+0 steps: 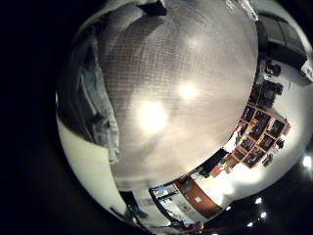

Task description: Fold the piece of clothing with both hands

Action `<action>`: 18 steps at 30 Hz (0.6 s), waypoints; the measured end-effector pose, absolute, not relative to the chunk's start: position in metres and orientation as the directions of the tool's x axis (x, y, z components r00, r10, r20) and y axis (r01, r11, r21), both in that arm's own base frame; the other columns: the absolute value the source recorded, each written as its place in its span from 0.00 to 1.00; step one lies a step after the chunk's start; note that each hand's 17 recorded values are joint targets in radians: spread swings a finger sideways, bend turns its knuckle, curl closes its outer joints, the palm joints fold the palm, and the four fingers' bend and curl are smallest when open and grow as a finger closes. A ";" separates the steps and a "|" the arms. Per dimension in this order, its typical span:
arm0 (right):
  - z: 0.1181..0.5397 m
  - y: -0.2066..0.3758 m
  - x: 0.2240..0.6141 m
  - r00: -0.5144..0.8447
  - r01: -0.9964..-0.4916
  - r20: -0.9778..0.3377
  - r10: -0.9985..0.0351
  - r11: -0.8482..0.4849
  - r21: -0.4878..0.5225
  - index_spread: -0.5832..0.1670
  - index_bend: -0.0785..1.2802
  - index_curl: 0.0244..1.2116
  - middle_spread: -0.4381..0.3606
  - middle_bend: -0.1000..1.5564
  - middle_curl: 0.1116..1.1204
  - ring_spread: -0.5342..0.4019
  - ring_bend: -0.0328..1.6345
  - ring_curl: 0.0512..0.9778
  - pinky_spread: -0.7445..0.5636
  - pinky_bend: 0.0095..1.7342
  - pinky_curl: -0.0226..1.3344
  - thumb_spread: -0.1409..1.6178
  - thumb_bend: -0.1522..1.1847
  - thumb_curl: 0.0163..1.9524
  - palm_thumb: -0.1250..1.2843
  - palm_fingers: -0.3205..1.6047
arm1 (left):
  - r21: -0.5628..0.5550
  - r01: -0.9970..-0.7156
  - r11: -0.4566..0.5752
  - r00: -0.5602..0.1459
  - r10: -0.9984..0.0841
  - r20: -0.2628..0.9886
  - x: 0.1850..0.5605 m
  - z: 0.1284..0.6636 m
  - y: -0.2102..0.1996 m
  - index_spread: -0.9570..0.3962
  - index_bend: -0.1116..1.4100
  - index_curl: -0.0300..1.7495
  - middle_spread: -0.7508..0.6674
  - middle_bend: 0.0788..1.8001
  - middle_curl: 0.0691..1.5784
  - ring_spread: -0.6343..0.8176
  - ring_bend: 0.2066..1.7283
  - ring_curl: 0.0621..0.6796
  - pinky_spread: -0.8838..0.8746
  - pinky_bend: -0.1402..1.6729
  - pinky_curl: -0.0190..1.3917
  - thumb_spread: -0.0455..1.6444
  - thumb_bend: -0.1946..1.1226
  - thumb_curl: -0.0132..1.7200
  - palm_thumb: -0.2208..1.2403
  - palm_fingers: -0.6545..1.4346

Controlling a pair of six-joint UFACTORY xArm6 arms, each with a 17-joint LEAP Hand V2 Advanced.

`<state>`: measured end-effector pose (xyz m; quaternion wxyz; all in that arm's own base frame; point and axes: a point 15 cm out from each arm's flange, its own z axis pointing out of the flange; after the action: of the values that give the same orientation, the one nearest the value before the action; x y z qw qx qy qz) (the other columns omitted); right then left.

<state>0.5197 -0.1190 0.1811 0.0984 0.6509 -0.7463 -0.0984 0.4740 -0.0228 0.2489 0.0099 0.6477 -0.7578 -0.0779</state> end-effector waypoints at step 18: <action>0.297 -0.207 0.450 -0.230 -0.953 0.016 -0.973 0.228 0.198 0.44 0.88 0.67 0.38 0.86 0.63 0.37 0.87 0.62 0.41 0.76 0.56 0.68 0.17 0.34 0.81 0.76 | 0.121 -0.979 0.167 -0.176 -0.982 -0.067 0.471 0.262 -0.020 0.72 0.19 0.25 0.68 0.06 0.18 0.58 0.31 0.29 0.64 0.28 0.32 0.73 0.14 0.21 0.52 0.41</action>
<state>0.4496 -0.2073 0.2973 0.0679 0.6168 -0.7808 -0.0732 0.4714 -0.0201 0.2622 0.0132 0.6419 -0.7637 -0.0682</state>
